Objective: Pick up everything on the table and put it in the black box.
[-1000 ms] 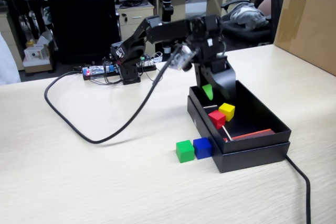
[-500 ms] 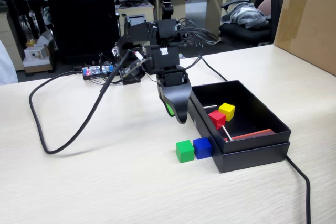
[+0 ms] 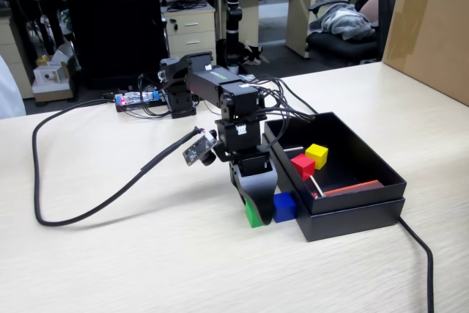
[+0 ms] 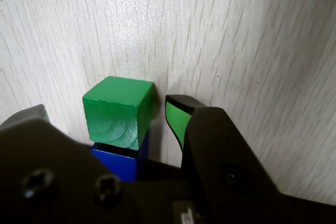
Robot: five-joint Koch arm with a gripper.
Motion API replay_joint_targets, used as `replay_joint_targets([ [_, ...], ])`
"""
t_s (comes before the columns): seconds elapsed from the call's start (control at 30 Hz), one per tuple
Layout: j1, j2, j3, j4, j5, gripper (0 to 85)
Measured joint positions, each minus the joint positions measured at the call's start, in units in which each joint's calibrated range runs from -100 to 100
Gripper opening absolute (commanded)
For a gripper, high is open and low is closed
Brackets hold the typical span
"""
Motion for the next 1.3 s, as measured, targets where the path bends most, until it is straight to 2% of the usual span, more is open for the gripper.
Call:
replay_joint_targets([
  [0.03, 0.1, 0.3, 0.3, 0.0, 0.0, 42.0],
  [0.17, 0.5, 0.4, 0.3, 0.0, 0.0, 22.5],
  [0.23, 0.5, 0.4, 0.3, 0.1, 0.1, 16.9],
  [0.53, -0.5, -1.0, 0.2, -4.0, 0.5, 16.5],
  [0.7, -0.2, -18.8, -7.4, -7.9, 0.7, 16.5],
  [0.8, 2.5, -36.4, -9.9, -8.1, 0.9, 16.6],
  [0.93, 7.6, -43.2, -9.9, -8.2, 1.4, 16.6],
  [1.07, 12.6, -41.7, -9.9, -8.4, 3.3, 16.8],
  [1.13, 14.8, -33.0, -6.8, -8.6, 5.4, 16.9],
  [1.3, 15.6, -18.1, -4.7, -8.6, 6.4, 17.2],
])
